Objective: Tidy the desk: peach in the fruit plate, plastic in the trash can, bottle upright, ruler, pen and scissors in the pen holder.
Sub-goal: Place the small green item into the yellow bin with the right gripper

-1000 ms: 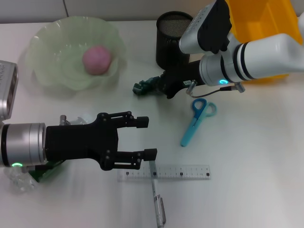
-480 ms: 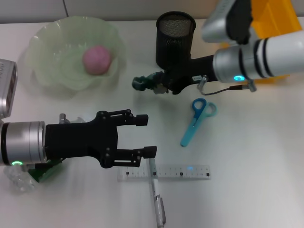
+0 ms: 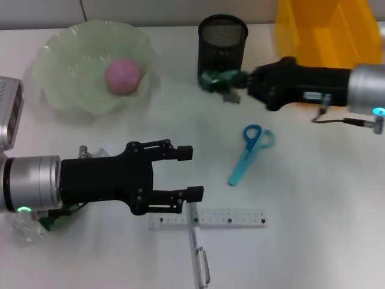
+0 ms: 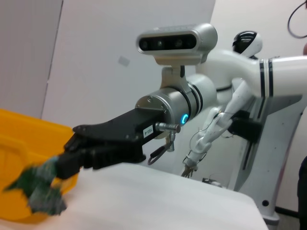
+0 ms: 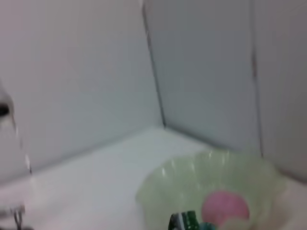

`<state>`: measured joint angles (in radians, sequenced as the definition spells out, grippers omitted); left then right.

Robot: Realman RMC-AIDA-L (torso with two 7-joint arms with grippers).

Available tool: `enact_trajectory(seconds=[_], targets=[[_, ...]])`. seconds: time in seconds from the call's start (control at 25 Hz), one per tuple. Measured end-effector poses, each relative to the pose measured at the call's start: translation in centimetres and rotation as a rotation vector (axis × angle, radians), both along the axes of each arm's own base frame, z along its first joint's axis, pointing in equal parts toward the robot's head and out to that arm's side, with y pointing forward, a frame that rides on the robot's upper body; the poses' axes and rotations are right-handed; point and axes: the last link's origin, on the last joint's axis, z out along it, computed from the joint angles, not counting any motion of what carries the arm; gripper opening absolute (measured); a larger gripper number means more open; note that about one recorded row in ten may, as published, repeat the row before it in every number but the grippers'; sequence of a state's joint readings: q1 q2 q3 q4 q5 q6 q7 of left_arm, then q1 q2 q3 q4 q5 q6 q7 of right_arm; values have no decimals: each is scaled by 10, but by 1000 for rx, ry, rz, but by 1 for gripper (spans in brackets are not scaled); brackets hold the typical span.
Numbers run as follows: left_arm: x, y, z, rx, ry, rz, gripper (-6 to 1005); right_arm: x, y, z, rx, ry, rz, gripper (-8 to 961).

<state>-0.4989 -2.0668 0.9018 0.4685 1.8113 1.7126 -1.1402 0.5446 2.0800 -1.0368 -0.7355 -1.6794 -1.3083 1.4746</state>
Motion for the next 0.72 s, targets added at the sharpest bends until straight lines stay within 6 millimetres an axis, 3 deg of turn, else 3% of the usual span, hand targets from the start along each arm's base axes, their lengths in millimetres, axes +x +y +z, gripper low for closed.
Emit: enact_trajectory(seconds=[0.44,0.72], targets=[[7,-2,2,-1,-94,31,790,57,-48,31,271,324,-37,35],[6,-5,3,-21,-105,43,789,81,-53,37,508,383,-136,44]])
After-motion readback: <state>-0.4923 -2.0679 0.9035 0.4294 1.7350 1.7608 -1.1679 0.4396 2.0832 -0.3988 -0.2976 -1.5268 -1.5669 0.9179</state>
